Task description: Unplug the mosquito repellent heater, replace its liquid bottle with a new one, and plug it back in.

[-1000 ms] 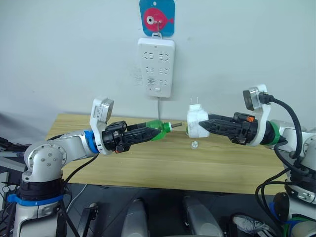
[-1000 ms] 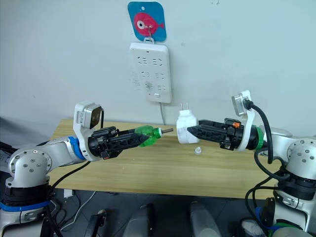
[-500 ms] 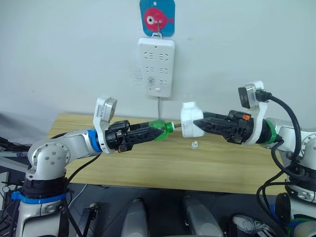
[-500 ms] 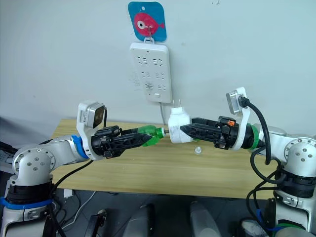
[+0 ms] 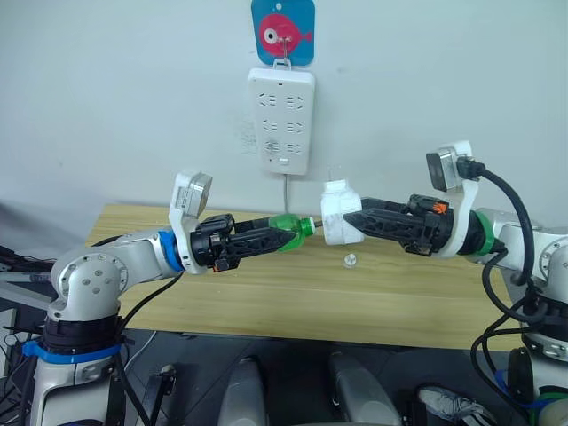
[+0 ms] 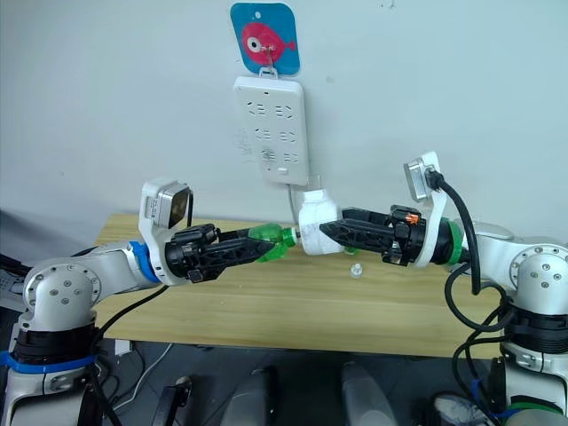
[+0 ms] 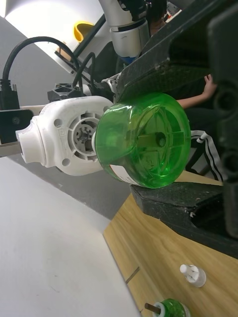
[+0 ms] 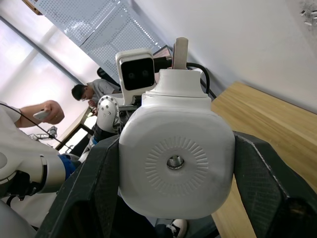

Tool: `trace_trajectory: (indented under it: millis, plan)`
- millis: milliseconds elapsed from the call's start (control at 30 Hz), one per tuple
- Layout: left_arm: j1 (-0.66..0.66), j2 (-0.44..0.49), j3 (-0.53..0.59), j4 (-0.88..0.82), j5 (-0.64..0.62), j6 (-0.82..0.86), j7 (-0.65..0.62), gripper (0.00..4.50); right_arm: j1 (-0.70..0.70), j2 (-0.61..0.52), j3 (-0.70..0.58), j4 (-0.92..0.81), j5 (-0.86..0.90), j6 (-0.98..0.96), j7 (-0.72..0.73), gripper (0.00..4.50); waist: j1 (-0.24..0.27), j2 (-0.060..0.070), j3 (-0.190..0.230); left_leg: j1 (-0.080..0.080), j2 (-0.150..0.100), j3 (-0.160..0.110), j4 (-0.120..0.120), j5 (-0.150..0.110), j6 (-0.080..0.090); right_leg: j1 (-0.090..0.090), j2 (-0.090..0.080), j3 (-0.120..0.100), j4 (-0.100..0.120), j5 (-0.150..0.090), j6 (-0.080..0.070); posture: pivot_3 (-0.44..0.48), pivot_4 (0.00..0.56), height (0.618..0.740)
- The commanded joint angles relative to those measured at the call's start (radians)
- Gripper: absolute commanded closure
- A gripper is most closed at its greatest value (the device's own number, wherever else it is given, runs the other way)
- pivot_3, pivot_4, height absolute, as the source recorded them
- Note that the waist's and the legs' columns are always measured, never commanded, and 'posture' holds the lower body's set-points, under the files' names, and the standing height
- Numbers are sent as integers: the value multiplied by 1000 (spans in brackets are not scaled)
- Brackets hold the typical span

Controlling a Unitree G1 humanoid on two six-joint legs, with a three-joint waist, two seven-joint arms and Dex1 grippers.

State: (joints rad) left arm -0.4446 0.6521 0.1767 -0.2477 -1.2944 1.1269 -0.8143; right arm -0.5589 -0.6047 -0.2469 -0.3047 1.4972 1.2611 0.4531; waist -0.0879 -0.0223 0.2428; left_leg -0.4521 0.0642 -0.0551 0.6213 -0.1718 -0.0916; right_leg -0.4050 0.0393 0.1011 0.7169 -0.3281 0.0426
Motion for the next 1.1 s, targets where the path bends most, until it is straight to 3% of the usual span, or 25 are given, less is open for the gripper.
trace_trajectory:
  millis: [33, 367, 867, 1100]
  plan:
    - [-33, -6, 10, -51, -63, 3, -18, 2178, 13, -15, 24, -24, -3, -25, 2, 1604, 0, 0, 0, 0, 0, 0, 0, 0, 0, 0, 0, 0, 0, 0, 0, -117, 217, 718]
    - [-38, 0, 7, -50, -50, 11, -29, 2178, 28, -43, 37, -13, 8, -50, 10, 1604, 0, 0, 0, 0, 0, 0, 0, 0, 0, 0, 0, 0, 0, 0, 0, -116, 217, 718]
    - [-45, -60, -76, -82, 78, -63, -61, 2178, 17, -32, 106, -57, 119, -77, -78, 1604, 0, 0, 0, 0, 0, 0, 0, 0, 0, 0, 0, 0, 0, 0, 0, -124, 222, 718]
    - [-48, -89, -94, -86, 114, -92, -71, 2178, 6, -81, 165, -46, 208, -33, -114, 1604, 1, 0, 0, 0, 0, 0, 1, 0, 0, 0, 0, 0, 0, 0, 0, -125, 221, 718]
